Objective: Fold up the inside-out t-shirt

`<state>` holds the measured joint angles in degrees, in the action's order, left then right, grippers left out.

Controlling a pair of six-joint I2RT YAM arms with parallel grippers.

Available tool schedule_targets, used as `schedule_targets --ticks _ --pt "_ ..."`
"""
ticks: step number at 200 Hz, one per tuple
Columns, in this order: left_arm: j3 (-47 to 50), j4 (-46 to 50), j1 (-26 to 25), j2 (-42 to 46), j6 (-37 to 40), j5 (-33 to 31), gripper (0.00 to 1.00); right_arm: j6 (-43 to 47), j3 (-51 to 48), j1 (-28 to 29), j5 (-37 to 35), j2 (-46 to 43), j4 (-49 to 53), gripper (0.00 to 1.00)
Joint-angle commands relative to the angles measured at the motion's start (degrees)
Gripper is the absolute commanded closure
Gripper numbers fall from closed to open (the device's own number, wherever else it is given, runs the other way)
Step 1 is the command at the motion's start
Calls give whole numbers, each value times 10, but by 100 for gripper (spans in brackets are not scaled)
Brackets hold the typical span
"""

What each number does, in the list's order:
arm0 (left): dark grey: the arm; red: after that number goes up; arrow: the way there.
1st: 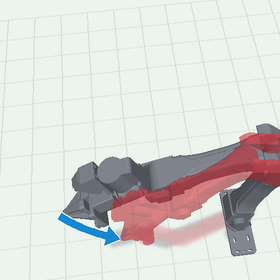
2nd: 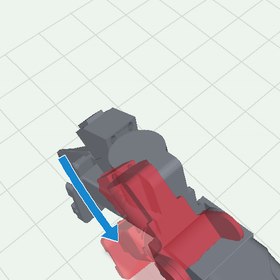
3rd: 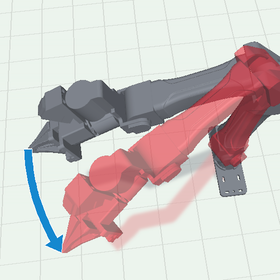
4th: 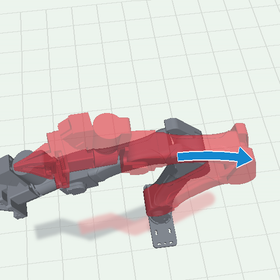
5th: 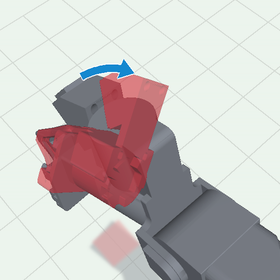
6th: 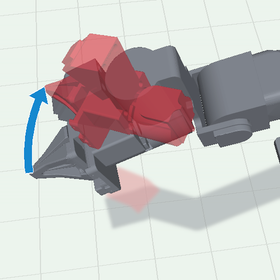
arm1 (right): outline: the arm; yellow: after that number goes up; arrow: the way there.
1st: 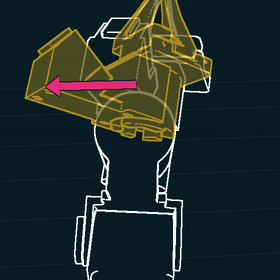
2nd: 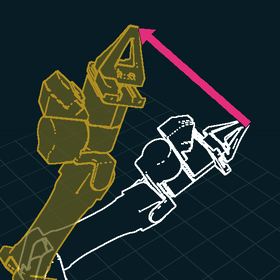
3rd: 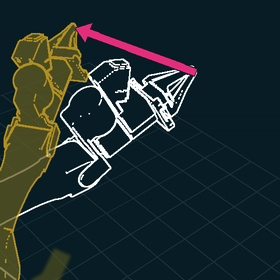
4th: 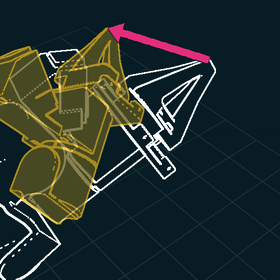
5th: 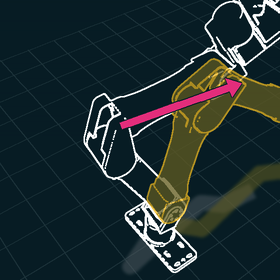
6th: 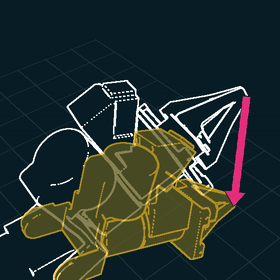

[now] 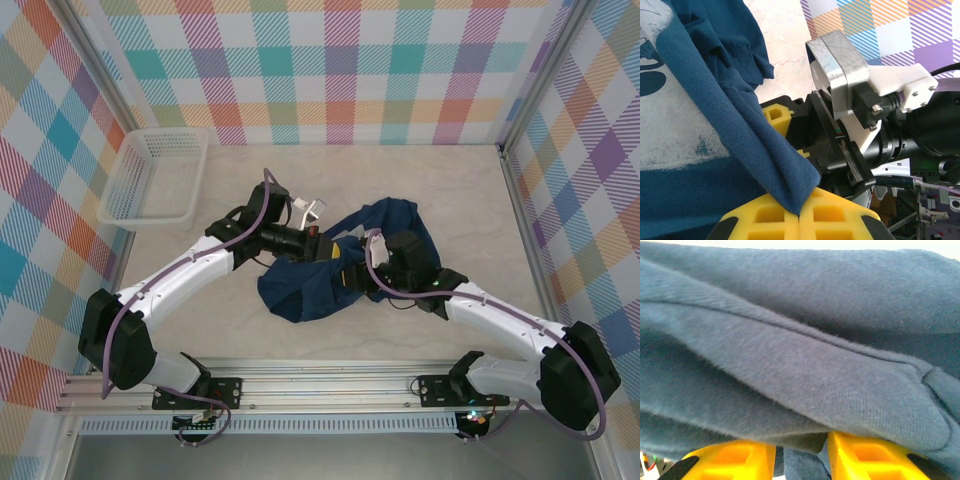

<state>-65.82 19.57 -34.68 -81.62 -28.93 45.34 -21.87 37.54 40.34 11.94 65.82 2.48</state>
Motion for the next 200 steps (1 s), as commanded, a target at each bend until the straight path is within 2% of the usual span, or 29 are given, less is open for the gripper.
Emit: schedule_targets --ticks 1,38,74,79,93,128,146,163,184,200 --pt "-5 11 6 16 7 1 100 -3 4 1 -26 5 -29 68" --pt "-4 10 6 16 9 2 100 -18 4 1 -47 21 -32 68" --pt "-5 26 7 17 21 -23 100 -8 8 1 -21 2 -34 96" --pt "-5 32 8 17 23 -36 100 -1 9 0 -18 -10 -25 100" --pt "-8 57 14 18 32 -83 100 17 18 -1 3 -49 12 100" --pt "-35 98 17 3 60 -257 100 13 47 -17 112 -122 114 100" --pt "-47 90 17 -23 70 -313 100 -21 53 -26 159 -133 100 100" --pt "-66 85 17 -52 81 -332 100 -52 66 -30 176 -128 74 100" --pt "-100 105 17 -75 101 -370 87 -77 93 -37 166 -108 78 100" --pt "-106 135 16 -63 113 -440 67 -98 114 -45 162 -89 90 100"
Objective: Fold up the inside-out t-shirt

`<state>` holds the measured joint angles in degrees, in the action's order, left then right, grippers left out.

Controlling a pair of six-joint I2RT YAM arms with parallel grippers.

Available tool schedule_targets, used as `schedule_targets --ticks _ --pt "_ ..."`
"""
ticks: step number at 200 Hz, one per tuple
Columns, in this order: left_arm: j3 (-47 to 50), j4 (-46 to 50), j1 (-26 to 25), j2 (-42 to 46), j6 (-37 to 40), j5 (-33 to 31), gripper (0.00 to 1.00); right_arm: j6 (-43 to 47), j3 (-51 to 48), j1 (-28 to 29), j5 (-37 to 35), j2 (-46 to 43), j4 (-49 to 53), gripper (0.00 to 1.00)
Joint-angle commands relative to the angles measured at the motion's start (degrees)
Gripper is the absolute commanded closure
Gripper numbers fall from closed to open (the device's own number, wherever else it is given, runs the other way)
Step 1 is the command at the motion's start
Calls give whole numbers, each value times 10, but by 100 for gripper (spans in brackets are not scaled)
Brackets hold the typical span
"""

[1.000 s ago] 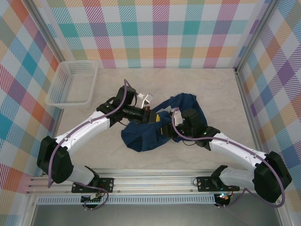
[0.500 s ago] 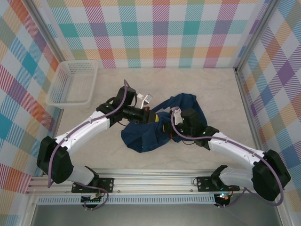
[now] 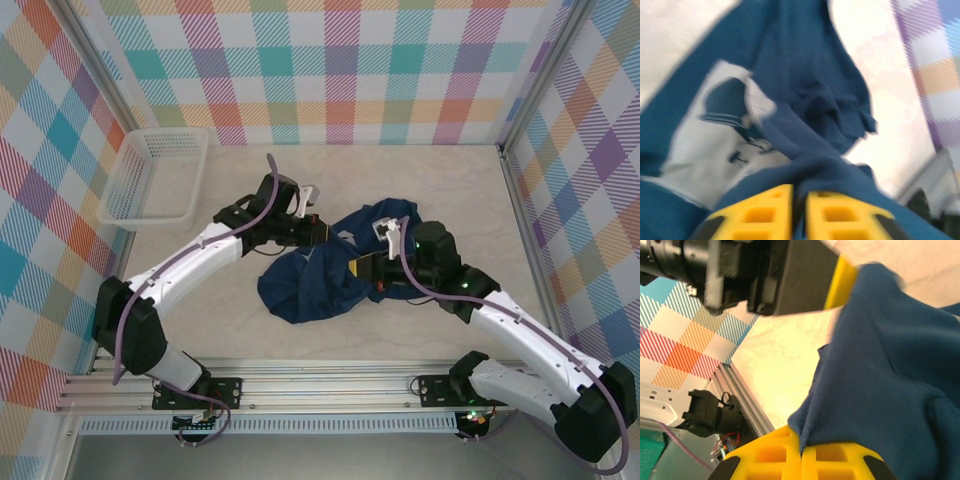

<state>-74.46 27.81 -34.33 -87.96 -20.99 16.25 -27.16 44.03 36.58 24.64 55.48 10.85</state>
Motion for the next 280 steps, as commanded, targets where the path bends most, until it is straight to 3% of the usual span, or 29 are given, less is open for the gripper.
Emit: schedule_targets --ticks 1,12,25,47,71,88,110,166,188,214,243,280 --pt "-17 54 12 2 34 -154 66 -46 50 -8 35 15 6 100" --pt "5 56 11 34 37 -189 59 -67 53 -13 32 24 -3 100" --pt "54 28 6 93 33 -188 49 -91 50 -16 32 34 -23 100" --pt "152 -42 -22 196 25 -113 40 -116 47 -18 35 54 -51 100" --pt "228 -113 -76 257 9 -39 39 -133 51 -23 37 69 -65 100" --pt "244 -165 -122 248 8 -19 41 -141 57 -26 38 77 -64 100" --pt "228 -169 -160 193 16 -42 42 -146 59 -29 35 77 -64 100" --pt "209 -208 -169 122 33 -117 39 -152 51 -36 33 66 -62 100" --pt "209 -228 -168 111 38 -126 50 -153 47 -39 32 60 -60 100" --pt "204 -240 -166 94 40 -117 77 -152 42 -46 33 52 -57 100" --pt "208 -249 -155 106 44 -66 100 -142 44 -59 25 45 -42 100" --pt "243 -300 -108 147 29 122 100 -69 88 -61 -89 68 87 100"
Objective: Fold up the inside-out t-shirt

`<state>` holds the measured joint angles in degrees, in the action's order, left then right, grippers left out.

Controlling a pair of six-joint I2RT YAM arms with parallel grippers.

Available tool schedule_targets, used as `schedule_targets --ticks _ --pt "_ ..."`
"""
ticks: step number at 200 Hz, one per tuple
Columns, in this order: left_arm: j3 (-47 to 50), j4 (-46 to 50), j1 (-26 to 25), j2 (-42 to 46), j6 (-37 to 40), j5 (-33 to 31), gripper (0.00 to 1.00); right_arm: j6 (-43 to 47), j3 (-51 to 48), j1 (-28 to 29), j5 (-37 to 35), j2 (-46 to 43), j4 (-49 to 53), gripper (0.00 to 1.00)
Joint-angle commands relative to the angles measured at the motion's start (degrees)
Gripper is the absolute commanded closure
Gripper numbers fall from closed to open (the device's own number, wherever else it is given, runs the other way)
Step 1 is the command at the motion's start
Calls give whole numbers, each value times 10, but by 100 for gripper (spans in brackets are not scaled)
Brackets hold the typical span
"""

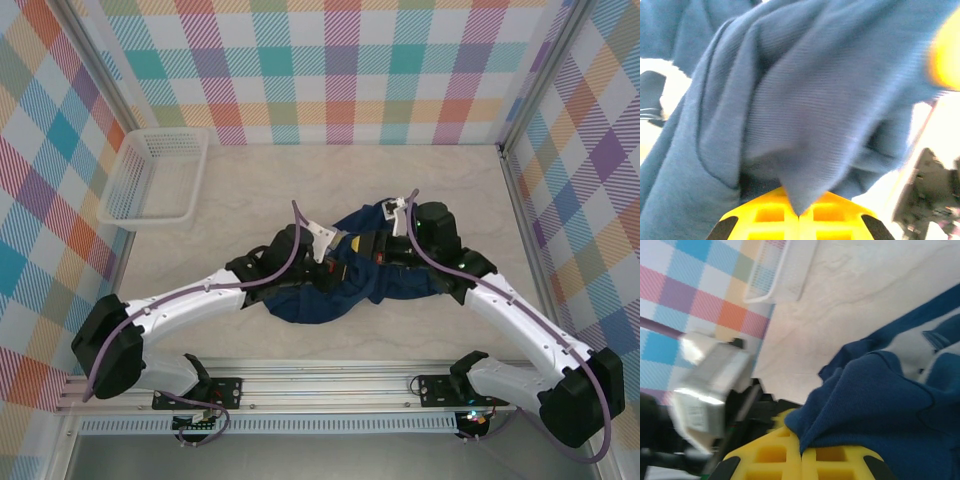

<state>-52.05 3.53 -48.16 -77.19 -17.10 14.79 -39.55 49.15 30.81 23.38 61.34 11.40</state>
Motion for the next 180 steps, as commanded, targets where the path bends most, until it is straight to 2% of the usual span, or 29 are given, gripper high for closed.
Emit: schedule_targets --ticks 1,22,73,109,131,162,180 --pt "20 -59 33 40 -11 141 100 57 37 -3 -78 10 83 99" --pt "43 -86 55 55 -34 187 100 95 53 -3 -94 29 112 90" --pt "48 -62 84 70 -26 192 100 182 54 -2 -44 7 155 66" --pt "42 -47 91 73 -19 188 100 194 0 3 -66 -32 190 60" --pt "38 -46 91 69 -21 188 100 178 -37 8 -78 -42 169 59" --pt "36 -44 92 67 -24 189 100 182 -56 14 -97 -3 126 56" --pt "36 -41 91 70 -24 189 100 193 -52 15 -101 32 103 50"
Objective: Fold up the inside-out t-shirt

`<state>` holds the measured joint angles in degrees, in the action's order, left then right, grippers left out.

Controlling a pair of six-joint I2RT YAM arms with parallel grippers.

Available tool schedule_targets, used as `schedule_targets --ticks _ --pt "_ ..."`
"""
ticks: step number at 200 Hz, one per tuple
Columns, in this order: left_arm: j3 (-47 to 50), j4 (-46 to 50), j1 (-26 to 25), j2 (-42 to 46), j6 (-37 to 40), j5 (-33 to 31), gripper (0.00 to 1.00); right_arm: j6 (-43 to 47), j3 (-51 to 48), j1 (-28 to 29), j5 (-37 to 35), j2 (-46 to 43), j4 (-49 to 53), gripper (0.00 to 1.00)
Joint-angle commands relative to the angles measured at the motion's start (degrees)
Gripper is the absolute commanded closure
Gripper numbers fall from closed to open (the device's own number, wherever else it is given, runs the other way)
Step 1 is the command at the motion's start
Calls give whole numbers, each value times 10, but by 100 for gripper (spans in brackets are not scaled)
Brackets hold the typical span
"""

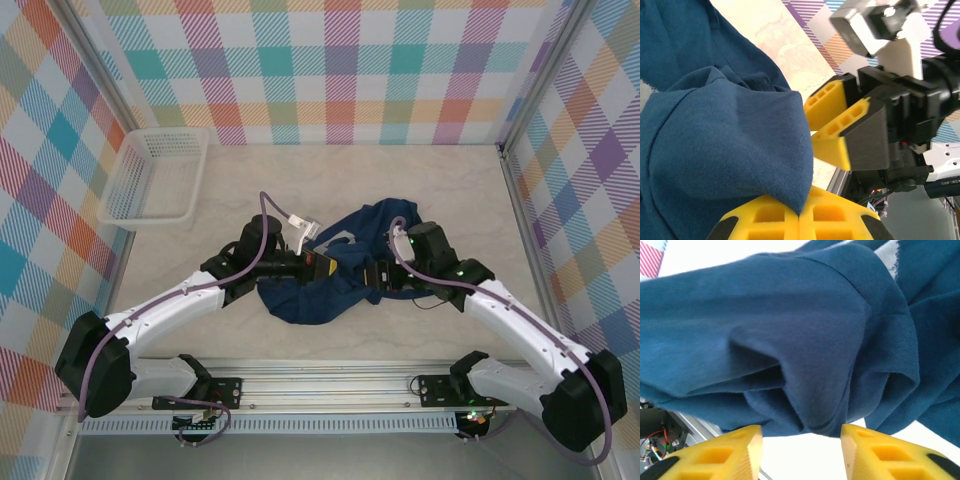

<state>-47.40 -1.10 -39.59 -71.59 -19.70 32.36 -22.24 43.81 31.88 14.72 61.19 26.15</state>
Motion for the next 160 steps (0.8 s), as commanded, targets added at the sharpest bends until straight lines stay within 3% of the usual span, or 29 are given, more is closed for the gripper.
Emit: schedule_targets --ticks 1,27,35,48,72,87,122,160 --pt "-11 6 6 14 2 14 100 21 1 5 -15 35 -46 50" --pt "-9 11 6 19 4 11 100 29 16 5 -7 82 -92 55" --pt "-9 13 6 20 6 8 100 29 26 5 5 94 -98 62" --pt "-9 25 6 23 9 -9 100 34 55 5 20 104 -87 82" --pt "-9 71 11 33 14 -104 100 58 85 -4 28 62 -20 99" --pt "-5 95 25 33 14 -152 100 58 89 -26 95 24 7 100" --pt "4 95 60 36 20 -144 100 7 89 -70 292 -1 -7 100" --pt "-14 152 62 28 39 -222 100 -30 95 -78 396 15 -70 100"
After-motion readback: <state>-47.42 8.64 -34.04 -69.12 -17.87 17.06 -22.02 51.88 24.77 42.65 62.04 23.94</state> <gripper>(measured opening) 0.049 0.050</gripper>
